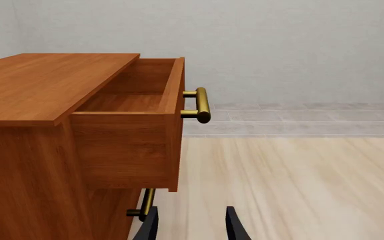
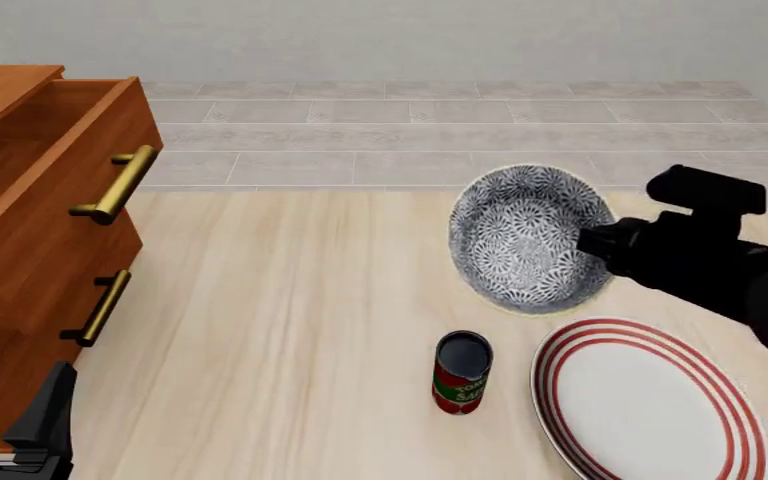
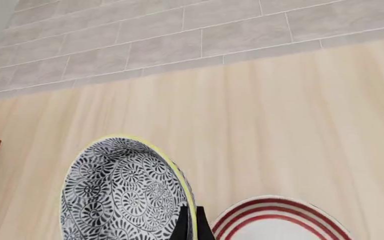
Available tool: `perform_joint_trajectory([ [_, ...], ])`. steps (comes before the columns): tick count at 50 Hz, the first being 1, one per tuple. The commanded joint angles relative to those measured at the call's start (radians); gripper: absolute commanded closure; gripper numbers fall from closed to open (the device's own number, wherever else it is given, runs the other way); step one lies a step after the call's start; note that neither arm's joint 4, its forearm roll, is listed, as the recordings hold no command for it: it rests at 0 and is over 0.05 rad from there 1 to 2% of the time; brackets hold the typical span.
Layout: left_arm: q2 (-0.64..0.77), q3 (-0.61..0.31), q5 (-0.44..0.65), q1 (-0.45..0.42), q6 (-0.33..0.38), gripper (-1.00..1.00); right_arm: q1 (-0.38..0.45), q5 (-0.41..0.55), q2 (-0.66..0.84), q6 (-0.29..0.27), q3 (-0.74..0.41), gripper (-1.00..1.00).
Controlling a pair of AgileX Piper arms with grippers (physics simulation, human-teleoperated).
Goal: Put the bowl on the plate.
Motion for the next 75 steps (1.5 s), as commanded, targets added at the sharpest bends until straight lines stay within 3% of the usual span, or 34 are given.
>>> perform_joint_trajectory([
  [1,0.000,0.000,0.000,0.000,0.000,-1.00,-0.067,0.028,-0.117,0.013,0.062,1.00],
  [45,0.000,0.000,0.000,0.000,0.000,-1.00,-0.304,0.303,-0.494,0.014,0.275,1.00],
  [75,0.000,0.000,0.000,0.000,0.000,-1.00,-0.387,0.253,-0.500,0.017,0.406,1.00],
])
